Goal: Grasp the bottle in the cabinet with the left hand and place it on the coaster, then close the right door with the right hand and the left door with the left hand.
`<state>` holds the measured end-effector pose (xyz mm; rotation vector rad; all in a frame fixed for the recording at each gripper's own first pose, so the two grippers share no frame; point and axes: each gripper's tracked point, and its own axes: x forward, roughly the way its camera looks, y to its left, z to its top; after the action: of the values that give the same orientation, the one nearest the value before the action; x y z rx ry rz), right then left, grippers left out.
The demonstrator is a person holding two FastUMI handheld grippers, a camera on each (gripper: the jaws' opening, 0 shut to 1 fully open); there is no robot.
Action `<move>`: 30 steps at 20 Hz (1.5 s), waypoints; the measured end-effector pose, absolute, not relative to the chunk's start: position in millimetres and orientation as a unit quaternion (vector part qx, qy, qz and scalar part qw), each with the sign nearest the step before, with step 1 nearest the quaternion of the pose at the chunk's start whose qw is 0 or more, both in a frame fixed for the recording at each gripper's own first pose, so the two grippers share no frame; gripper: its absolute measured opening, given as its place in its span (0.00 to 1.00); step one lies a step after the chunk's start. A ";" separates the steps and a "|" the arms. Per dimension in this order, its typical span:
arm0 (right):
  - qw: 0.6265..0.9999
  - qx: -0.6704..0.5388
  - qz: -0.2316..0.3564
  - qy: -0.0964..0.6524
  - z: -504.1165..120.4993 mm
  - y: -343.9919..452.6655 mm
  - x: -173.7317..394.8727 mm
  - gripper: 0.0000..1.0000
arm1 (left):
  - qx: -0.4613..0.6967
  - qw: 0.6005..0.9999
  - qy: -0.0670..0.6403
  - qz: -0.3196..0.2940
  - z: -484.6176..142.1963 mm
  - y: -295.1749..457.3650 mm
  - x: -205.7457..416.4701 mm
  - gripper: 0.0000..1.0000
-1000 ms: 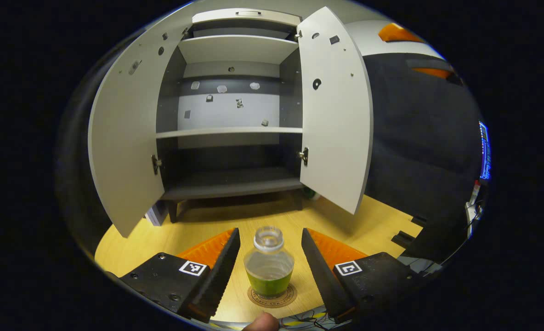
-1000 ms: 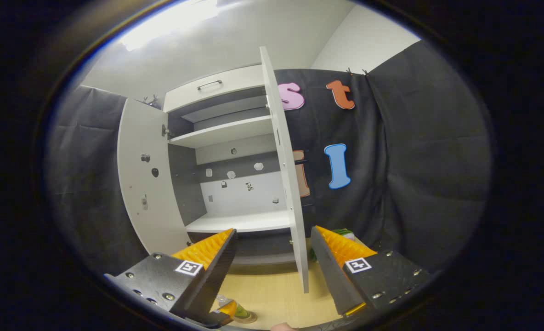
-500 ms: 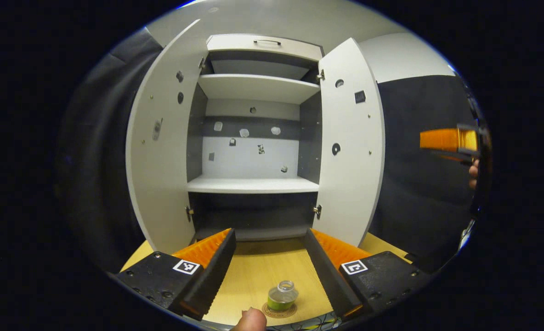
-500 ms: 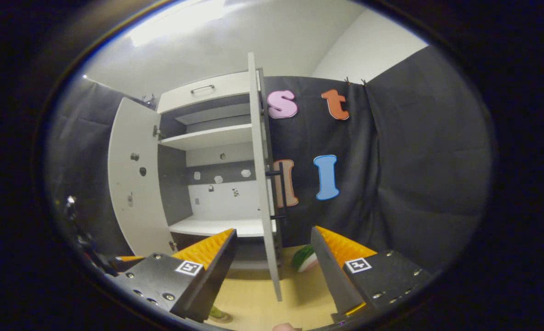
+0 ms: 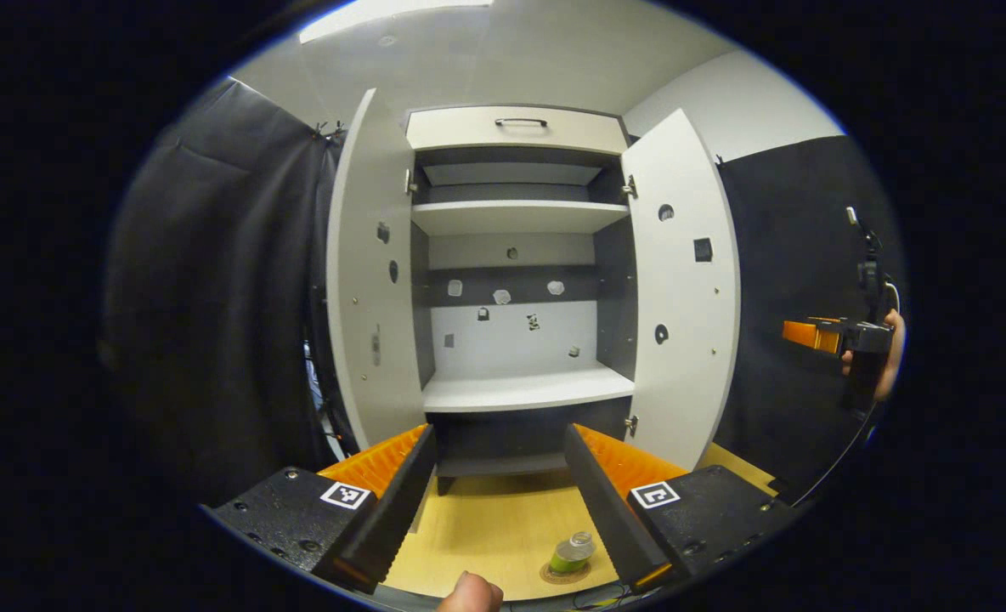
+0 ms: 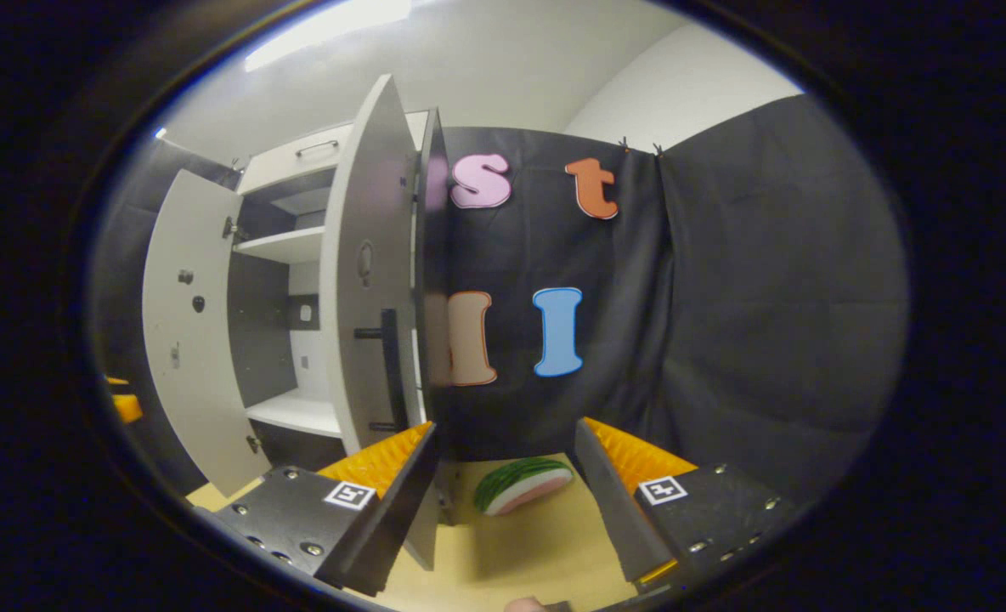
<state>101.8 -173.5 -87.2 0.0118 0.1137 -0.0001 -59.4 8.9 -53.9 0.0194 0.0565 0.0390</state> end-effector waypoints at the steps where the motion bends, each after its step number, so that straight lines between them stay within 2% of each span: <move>1: 0.999 0.008 -0.001 0.053 -81.9 -177.6 111.0 0.97 | 0.009 0.999 0.023 0.026 -41.2 15.2 -61.0 0.96; 7: 0.996 0.041 -0.020 0.078 -67.5 -200.9 166.3 0.97 | 0.031 0.998 0.006 0.059 2.6 46.6 -63.6 0.94; 8: 0.995 0.049 -0.017 0.086 -70.1 -198.6 171.2 0.94 | 0.030 0.998 -0.003 0.060 7.2 48.5 -63.3 0.95; 13: 0.995 0.031 0.008 0.091 -79.9 -167.9 199.4 0.97 | -0.021 0.997 0.016 0.068 -11.0 62.5 -57.9 0.95; 16: 0.995 0.006 0.048 0.088 -82.4 -135.7 209.1 0.97 | -0.011 0.997 0.013 0.082 -7.5 77.7 -60.8 0.96; 18: 0.995 -0.001 0.068 0.077 -76.1 -119.8 210.1 0.96 | -0.006 0.996 0.012 0.083 -6.5 81.7 -63.2 0.96; 21: 0.996 -0.002 0.063 0.064 -67.3 -122.8 209.9 0.92 | -0.005 0.996 0.015 0.083 -6.0 86.6 -65.1 0.93; 24: 0.997 0.020 0.050 0.054 -56.6 -122.4 210.0 0.92 | -0.007 0.997 0.018 0.078 -5.7 88.8 -65.6 0.96; 25: 0.998 0.016 0.044 0.049 -52.9 -121.6 209.3 0.89 | -0.009 0.997 0.016 0.072 -5.1 86.3 -65.9 0.96; 28: 0.998 0.000 0.037 0.045 -51.8 -116.4 207.4 0.90 | -0.016 0.998 0.024 0.056 -13.3 81.8 -62.0 0.94; 30: 0.998 0.005 0.032 0.046 -52.5 -113.5 203.6 0.90 | -0.041 0.998 0.019 0.040 -14.3 73.9 -56.5 0.96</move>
<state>203.6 -113.5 -52.5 0.0100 0.0920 0.0634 -56.5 73.9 -14.3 -0.0828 0.0381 0.0802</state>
